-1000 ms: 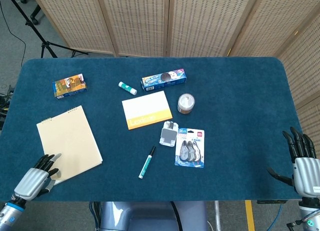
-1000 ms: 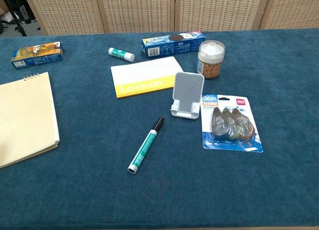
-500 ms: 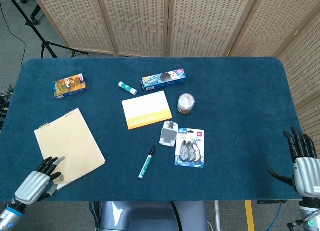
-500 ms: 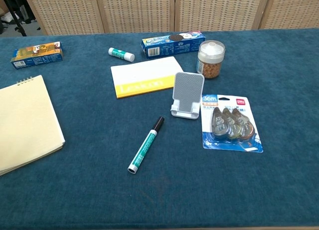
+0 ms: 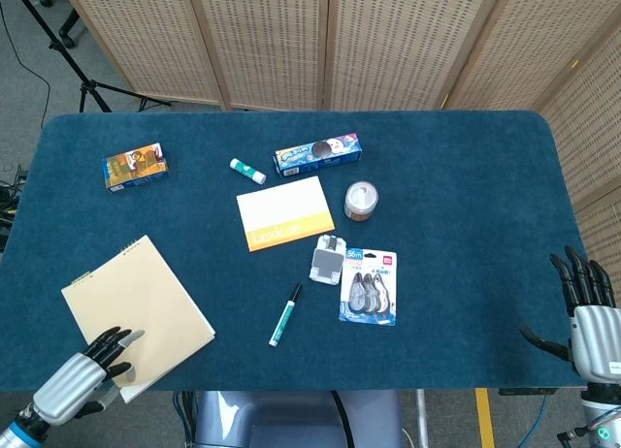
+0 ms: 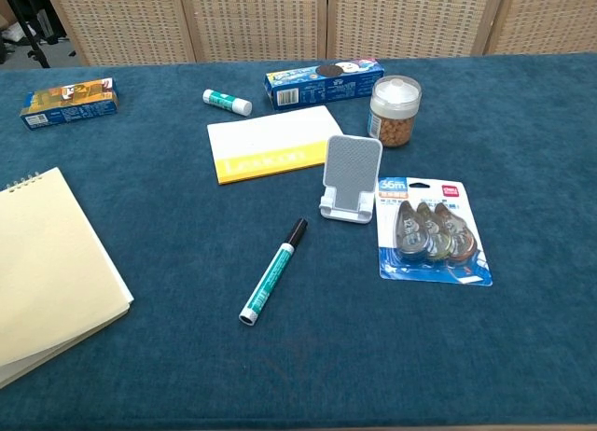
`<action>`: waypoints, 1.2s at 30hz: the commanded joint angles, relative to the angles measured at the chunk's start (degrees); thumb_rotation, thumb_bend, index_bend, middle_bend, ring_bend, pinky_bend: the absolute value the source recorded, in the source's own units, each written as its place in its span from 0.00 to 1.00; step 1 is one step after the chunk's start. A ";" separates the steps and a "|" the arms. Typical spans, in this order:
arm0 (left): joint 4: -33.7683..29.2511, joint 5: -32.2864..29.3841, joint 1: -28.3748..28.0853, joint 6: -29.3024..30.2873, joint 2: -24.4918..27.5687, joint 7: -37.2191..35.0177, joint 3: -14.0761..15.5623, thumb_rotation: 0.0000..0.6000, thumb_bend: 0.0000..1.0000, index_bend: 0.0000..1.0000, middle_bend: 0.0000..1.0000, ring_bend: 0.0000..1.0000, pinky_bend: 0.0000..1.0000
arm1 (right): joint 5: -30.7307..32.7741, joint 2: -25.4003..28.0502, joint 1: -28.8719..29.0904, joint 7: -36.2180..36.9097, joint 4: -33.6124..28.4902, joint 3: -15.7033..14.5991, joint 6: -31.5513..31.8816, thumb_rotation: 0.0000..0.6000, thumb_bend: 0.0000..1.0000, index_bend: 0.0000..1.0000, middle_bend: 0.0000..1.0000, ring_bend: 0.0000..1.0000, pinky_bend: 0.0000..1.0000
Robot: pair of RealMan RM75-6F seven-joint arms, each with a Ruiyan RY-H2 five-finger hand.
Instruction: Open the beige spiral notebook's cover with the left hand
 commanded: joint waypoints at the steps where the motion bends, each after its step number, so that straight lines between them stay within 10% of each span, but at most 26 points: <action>1: 0.42 1.14 -0.11 0.95 -0.27 -1.22 0.76 1.00 0.54 0.91 0.00 0.00 0.00 | 0.04 0.01 -0.01 0.03 0.00 0.04 0.02 1.00 0.00 0.00 0.00 0.00 0.00; 8: 0.83 -0.16 0.10 2.13 -0.90 -4.53 -0.06 1.00 0.54 0.91 0.00 0.00 0.00 | 0.11 0.06 0.01 0.16 0.04 0.06 -0.05 1.00 0.00 0.00 0.00 0.00 0.00; 18: -7.45 -15.27 -1.90 -0.28 1.39 -28.70 -8.71 1.00 0.54 0.91 0.00 0.00 0.00 | -0.05 0.24 -0.09 0.46 -0.13 -0.02 0.09 1.00 0.00 0.00 0.00 0.00 0.00; 36: -8.85 -38.06 -6.47 -5.02 -3.53 2.93 -29.56 1.00 0.54 0.91 0.00 0.00 0.00 | 0.22 -0.06 0.20 0.06 0.01 0.01 -0.50 1.00 0.00 0.00 0.00 0.00 0.00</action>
